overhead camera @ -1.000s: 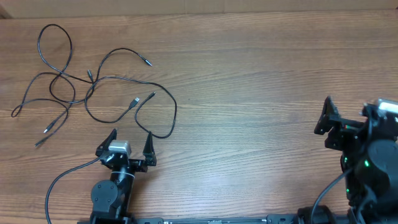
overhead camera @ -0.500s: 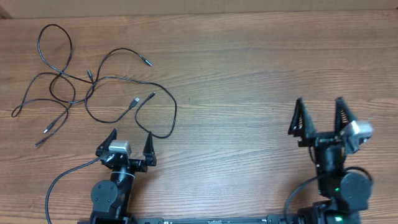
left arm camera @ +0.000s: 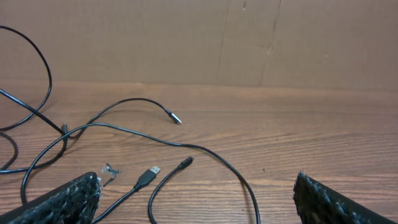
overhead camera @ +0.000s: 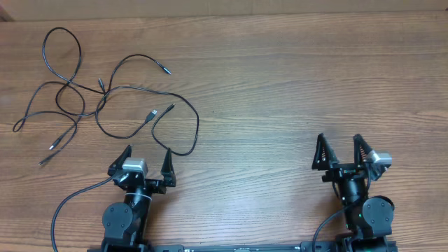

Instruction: Untangle cables

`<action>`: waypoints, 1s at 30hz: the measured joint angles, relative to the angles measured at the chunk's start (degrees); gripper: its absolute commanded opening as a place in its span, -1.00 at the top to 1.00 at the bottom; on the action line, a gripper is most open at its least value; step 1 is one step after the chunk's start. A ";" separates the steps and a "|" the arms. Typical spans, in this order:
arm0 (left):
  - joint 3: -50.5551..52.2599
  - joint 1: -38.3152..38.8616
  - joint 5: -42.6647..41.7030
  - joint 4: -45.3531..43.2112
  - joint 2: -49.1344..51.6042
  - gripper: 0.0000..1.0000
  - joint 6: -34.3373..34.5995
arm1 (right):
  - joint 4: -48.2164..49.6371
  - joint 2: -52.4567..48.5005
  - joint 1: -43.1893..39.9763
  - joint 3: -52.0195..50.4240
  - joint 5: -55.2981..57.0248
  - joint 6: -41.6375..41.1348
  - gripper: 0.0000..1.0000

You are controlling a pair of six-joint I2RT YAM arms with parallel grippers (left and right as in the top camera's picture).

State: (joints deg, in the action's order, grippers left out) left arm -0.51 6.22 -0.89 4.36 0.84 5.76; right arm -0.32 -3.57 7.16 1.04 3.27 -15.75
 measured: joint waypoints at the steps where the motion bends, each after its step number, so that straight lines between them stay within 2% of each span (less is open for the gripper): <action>1: 0.00 0.00 0.00 0.04 0.02 -1.00 0.02 | -2.89 1.36 0.00 0.00 0.13 -0.07 -1.00; 30: 0.00 0.00 0.00 0.02 0.00 -0.98 0.00 | -4.39 2.73 0.00 0.00 0.76 5.22 -1.00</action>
State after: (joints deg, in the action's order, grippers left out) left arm -0.51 6.22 -0.89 4.38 0.84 5.76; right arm -4.71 -0.84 7.16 1.04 4.03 -10.52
